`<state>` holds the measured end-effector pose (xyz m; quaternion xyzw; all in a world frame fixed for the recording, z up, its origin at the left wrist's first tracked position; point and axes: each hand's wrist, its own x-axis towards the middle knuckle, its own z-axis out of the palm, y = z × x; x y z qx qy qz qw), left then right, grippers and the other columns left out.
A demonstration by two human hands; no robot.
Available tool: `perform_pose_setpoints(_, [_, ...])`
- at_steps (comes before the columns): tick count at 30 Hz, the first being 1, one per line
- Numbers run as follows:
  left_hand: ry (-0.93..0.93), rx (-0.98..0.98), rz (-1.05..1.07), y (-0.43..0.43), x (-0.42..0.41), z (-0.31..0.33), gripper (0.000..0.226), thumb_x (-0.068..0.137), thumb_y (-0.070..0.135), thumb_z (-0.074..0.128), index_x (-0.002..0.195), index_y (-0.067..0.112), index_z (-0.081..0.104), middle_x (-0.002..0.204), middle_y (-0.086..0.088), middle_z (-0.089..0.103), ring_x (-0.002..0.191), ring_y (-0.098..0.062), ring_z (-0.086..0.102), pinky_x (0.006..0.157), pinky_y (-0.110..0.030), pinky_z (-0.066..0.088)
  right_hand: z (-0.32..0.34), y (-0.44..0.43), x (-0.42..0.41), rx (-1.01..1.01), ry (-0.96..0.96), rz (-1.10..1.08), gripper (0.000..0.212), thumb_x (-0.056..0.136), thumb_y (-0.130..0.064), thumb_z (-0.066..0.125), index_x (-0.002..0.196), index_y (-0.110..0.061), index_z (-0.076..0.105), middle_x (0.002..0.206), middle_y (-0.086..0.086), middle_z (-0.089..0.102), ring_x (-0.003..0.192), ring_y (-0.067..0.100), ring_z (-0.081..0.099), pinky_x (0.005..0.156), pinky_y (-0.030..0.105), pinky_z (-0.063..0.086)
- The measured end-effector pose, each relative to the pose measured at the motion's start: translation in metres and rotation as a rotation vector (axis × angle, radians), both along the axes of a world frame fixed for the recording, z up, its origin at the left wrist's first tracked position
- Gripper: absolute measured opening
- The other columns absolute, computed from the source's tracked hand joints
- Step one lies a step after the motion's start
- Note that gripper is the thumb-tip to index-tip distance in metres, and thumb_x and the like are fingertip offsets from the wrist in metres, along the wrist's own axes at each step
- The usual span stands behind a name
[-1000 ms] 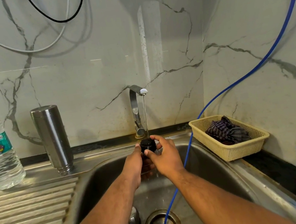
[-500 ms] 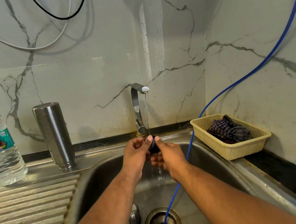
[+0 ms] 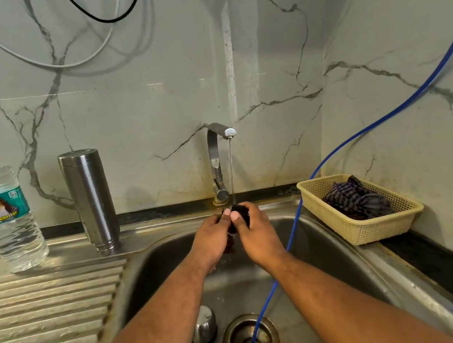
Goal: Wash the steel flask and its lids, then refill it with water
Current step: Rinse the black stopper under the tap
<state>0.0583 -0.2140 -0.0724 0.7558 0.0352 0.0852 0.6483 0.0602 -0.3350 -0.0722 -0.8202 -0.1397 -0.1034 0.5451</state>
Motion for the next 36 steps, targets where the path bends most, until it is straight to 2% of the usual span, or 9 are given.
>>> perform_pose_setpoints(4, [-0.105,0.142,-0.050,0.000,-0.003,0.003,0.031,0.108,0.044,0.040,0.119,0.027,0.063,0.109,-0.002,0.072,0.101,-0.016,0.066,0.091,-0.037,0.054,0.004,-0.004,-0.003,0.074,0.106,0.034,0.041,0.108,-0.047,0.041,0.145,-0.029,0.037,0.124,-0.002,0.055,0.105,0.013,0.055,0.077,0.022,0.050])
perform_pose_setpoints(6, [-0.126,0.148,-0.072,0.004,-0.004,0.004,0.033,0.109,0.043,0.039,0.126,0.027,0.063,0.112,0.000,0.071,0.102,-0.015,0.065,0.087,-0.034,0.051,0.006,-0.001,-0.005,0.128,0.175,0.034,0.043,0.107,-0.052,0.040,0.145,-0.033,0.034,0.120,-0.004,0.055,0.102,0.014,0.058,0.082,0.036,0.059])
perform_pose_setpoints(14, [-0.034,-0.197,-0.118,0.000,-0.002,0.000,0.030,0.111,0.020,0.034,0.123,0.030,0.059,0.077,-0.005,0.061,0.065,-0.014,0.047,0.058,-0.029,0.039,0.005,-0.006,0.000,0.247,0.146,-0.005,0.040,0.105,-0.051,0.045,0.135,-0.028,0.059,0.081,-0.003,0.061,0.061,0.010,0.058,0.047,0.025,0.050])
perform_pose_setpoints(17, [0.006,-0.264,-0.104,-0.007,-0.005,0.002,0.037,0.109,0.014,0.029,0.123,0.025,0.061,0.075,-0.007,0.059,0.061,-0.014,0.047,0.055,-0.029,0.038,0.002,-0.009,0.004,0.114,0.071,-0.029,0.040,0.107,-0.044,0.044,0.137,-0.024,0.060,0.095,-0.001,0.066,0.071,0.011,0.065,0.055,0.023,0.057])
perform_pose_setpoints(21, [-0.022,-0.266,-0.046,-0.012,-0.006,0.004,0.036,0.111,0.018,0.032,0.121,0.024,0.066,0.095,-0.017,0.068,0.072,-0.018,0.053,0.059,-0.029,0.045,0.004,-0.013,0.006,-0.012,-0.053,-0.089,0.045,0.101,-0.052,0.053,0.135,-0.026,0.064,0.122,-0.001,0.064,0.112,0.013,0.062,0.098,0.035,0.056])
perform_pose_setpoints(25, [-0.026,-0.306,-0.043,-0.015,-0.008,0.003,0.034,0.111,0.017,0.035,0.121,0.025,0.067,0.107,-0.015,0.070,0.080,-0.020,0.055,0.064,-0.029,0.051,0.008,-0.016,0.005,-0.055,-0.093,-0.099,0.038,0.103,-0.043,0.056,0.131,-0.021,0.068,0.112,-0.001,0.063,0.104,0.014,0.066,0.096,0.033,0.057])
perform_pose_setpoints(28, [-0.013,-0.385,-0.094,-0.013,-0.009,0.005,0.037,0.111,0.034,0.036,0.126,0.015,0.065,0.105,-0.013,0.069,0.080,-0.018,0.058,0.069,-0.031,0.051,0.009,-0.019,0.005,-0.119,-0.140,-0.133,0.031,0.108,-0.030,0.049,0.121,-0.014,0.071,0.104,-0.002,0.058,0.087,0.002,0.059,0.076,0.004,0.049])
perform_pose_setpoints(31, [-0.012,-0.434,-0.133,-0.012,-0.011,0.009,0.044,0.106,0.046,0.042,0.120,0.010,0.064,0.096,-0.010,0.068,0.073,-0.015,0.057,0.066,-0.029,0.051,0.012,-0.022,0.005,-0.161,-0.210,-0.128,0.027,0.108,-0.024,0.048,0.108,-0.013,0.073,0.095,-0.001,0.056,0.077,0.002,0.052,0.066,0.001,0.039])
perform_pose_setpoints(36, [0.012,-0.497,-0.133,-0.004,-0.010,0.010,0.058,0.102,0.057,0.040,0.118,0.009,0.067,0.094,-0.013,0.071,0.066,-0.014,0.056,0.062,-0.029,0.051,0.013,-0.021,0.006,-0.106,-0.232,-0.027,0.041,0.098,-0.039,0.067,0.134,-0.022,0.067,0.102,-0.005,0.059,0.089,-0.001,0.055,0.070,0.000,0.039])
